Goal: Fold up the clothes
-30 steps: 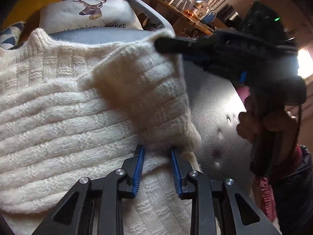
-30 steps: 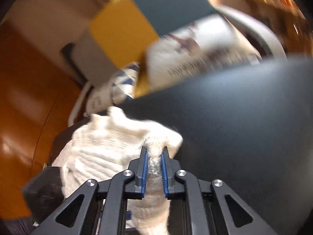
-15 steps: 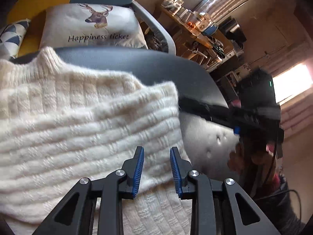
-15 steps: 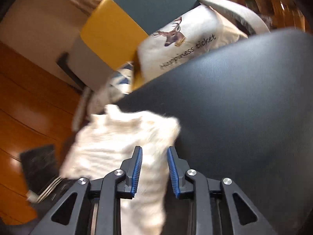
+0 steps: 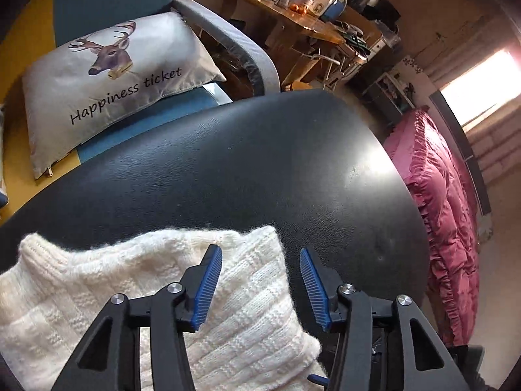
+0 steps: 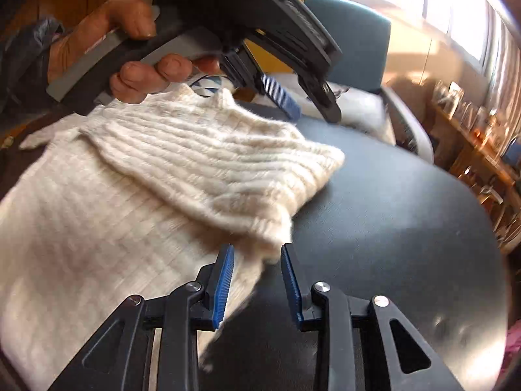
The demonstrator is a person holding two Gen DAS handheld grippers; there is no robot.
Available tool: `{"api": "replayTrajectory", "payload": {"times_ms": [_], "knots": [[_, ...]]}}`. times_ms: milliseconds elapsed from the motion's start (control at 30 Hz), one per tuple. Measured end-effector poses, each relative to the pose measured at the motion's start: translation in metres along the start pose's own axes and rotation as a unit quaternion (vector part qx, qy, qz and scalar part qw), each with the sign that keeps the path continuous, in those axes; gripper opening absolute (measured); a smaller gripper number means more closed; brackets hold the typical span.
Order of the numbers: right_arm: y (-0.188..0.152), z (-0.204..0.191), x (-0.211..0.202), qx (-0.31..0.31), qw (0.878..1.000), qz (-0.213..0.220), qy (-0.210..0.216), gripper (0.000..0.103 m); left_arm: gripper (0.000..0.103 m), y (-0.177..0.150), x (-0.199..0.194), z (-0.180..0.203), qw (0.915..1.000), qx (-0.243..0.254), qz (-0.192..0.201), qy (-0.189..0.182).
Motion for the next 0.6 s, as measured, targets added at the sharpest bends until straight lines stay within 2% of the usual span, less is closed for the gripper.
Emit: {"api": "replayTrajectory", "payload": {"times_ms": [133,167,200,233,267,333,400,500,600], "knots": [[0.008,0.001,0.012,-0.018,0.999,0.010,-0.026,0.030,0.056,-0.003,0.022,0.007,0.9993,0.022,-0.027,0.013],[0.011,0.002,0.014,-0.023,0.999,0.014,-0.034,0.028,0.050,-0.004,0.027,0.009,0.9990,0.029,-0.031,0.015],[0.012,0.001,0.014,-0.031,0.998,0.017,-0.049,0.024,0.023,-0.006,0.029,0.012,0.9986,0.042,-0.025,0.018],[0.012,-0.001,0.013,-0.036,0.998,0.018,-0.055,0.013,0.009,-0.008,0.030,0.014,0.9983,0.051,-0.015,0.021],[0.012,-0.003,0.011,-0.036,0.998,0.021,-0.053,0.013,0.006,-0.010,0.030,0.017,0.9979,0.060,-0.005,0.025],[0.010,-0.018,0.008,-0.056,0.997,0.013,-0.045,0.010,0.005,-0.012,0.032,0.015,0.9974,0.060,0.016,0.036],[0.002,-0.039,0.018,-0.092,0.995,-0.018,-0.025,0.009,0.005,-0.011,0.036,0.009,0.9975,0.045,0.030,0.046],[-0.003,-0.053,0.028,-0.121,0.992,-0.033,-0.031,0.008,0.005,-0.012,0.046,0.007,0.9962,0.044,0.034,0.067],[0.001,-0.043,0.020,-0.078,0.996,-0.031,0.005,0.008,0.006,-0.012,0.043,0.009,0.9961,0.042,0.039,0.067]]}}
Point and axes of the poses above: each gripper's, at about its wrist camera, not at the fingertips, and x roughly the way its jaws point, z to its right, y to its top, the point moved 4 cm from there along x, roughly the way its jaws point, and after that the axes turned 4 degrees about y, right-handed, at the moved point
